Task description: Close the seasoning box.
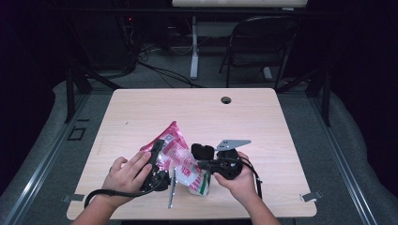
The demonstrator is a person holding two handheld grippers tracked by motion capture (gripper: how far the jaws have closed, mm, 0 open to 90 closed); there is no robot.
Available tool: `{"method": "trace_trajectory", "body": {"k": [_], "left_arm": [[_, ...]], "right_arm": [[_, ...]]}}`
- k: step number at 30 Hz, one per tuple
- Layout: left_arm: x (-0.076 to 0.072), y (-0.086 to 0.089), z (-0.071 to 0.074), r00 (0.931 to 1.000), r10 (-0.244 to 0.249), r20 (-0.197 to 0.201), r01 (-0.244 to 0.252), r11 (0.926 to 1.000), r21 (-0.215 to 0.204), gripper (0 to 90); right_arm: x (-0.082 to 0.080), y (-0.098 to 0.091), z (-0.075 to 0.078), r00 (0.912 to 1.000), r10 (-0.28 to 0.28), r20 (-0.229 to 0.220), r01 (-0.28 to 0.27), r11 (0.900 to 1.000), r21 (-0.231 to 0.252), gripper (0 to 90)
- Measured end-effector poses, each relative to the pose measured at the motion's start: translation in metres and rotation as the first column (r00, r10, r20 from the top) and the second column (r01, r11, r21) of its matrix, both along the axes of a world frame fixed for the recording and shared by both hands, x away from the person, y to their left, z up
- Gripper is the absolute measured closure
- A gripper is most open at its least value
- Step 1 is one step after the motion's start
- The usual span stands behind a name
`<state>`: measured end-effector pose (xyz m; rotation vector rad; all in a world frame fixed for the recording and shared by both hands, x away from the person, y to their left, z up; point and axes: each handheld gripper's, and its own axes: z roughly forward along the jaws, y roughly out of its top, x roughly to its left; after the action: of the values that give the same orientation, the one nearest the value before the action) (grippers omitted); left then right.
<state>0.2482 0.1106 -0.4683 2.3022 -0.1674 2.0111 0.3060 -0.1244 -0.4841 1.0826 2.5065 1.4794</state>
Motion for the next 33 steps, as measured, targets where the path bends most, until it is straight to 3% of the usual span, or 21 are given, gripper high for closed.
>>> {"method": "trace_trajectory", "body": {"k": [5, 9, 19, 33], "left_arm": [[0.0012, -0.0006, -0.0006, 0.9998, -0.017, 0.012, 0.017, 0.9998, -0.005, 69.4], [-0.0002, -0.0015, 0.0, 1.0, 0.001, -0.006, -0.001, 1.0, -0.002, 69.4], [-0.0015, -0.0045, 0.0038, 0.9998, -0.013, 0.017, 0.013, 0.9999, 0.006, 69.2], [-0.0017, -0.0059, 0.0048, 0.9999, -0.013, 0.011, 0.013, 0.9999, -0.001, 69.1]], "right_arm": [[0.0003, 0.0002, -0.0008, 1.0, 0.001, -0.003, -0.001, 1.0, -0.004, 90.0], [0.0008, 0.0003, -0.0021, 1.0, 0.0, -0.007, 0.0, 1.0, -0.002, 90.0], [0.0011, 0.0009, -0.0032, 0.9999, 0.004, -0.01, -0.004, 1.0, -0.006, 90.0], [0.0009, 0.0018, -0.0043, 0.9999, 0.005, -0.011, -0.005, 0.9999, -0.009, 90.0]]}}
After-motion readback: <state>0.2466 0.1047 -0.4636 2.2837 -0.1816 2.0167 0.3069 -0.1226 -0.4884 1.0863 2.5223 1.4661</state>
